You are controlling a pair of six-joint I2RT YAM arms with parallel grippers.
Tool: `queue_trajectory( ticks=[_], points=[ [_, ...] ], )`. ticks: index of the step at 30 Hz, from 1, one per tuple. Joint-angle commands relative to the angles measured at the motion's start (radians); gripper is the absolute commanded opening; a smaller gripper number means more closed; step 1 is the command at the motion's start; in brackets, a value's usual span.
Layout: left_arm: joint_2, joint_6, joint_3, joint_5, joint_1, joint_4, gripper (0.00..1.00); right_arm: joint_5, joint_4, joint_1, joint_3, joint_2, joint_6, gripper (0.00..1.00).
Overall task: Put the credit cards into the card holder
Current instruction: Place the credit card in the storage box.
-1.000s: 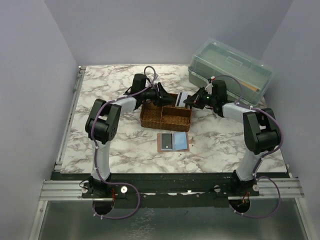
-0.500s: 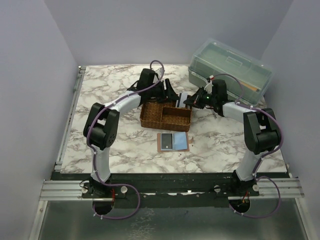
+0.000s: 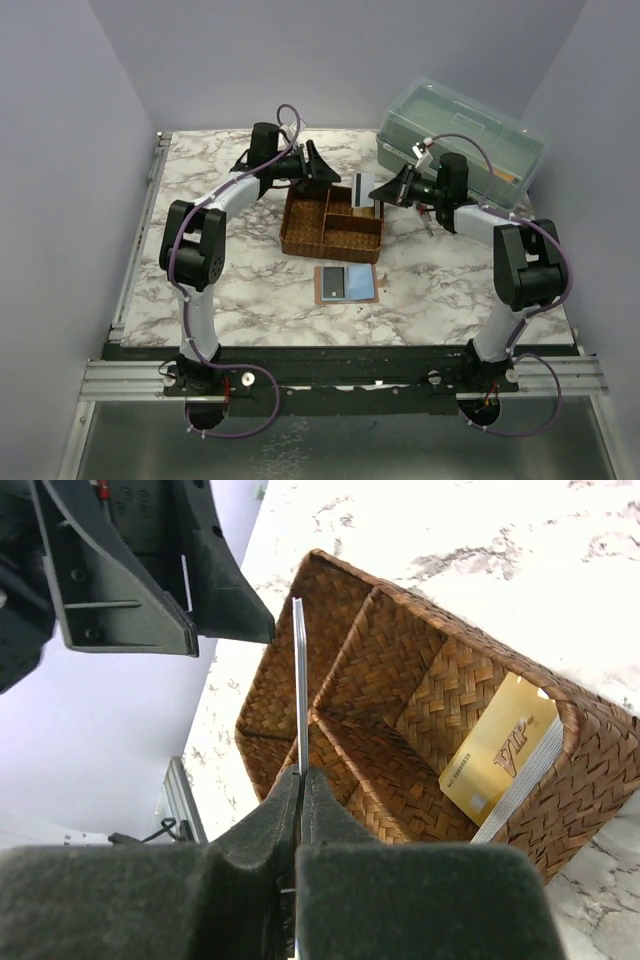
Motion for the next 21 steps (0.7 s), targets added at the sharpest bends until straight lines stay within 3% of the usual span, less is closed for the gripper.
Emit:
queue_trajectory(
  ticks=[1, 5, 16, 21],
  points=[
    [-0.004, -0.091, -0.060, 0.245, 0.017, 0.240, 0.54, -0.163, 0.112, -0.023, -0.015, -0.030, -0.026, 0.00],
    [0.017, -0.145, -0.066, 0.304, 0.009, 0.346, 0.50, -0.206, 0.135, -0.023, -0.013, -0.032, -0.020, 0.00],
    [0.073, -0.223, -0.045, 0.293, -0.005, 0.444, 0.41, -0.263, 0.184, -0.023, -0.006, -0.026, 0.009, 0.00],
    [0.080, -0.224, -0.047, 0.270, -0.007, 0.450, 0.47, -0.276, 0.187, -0.023, -0.006, -0.030, 0.011, 0.00]
  ],
)
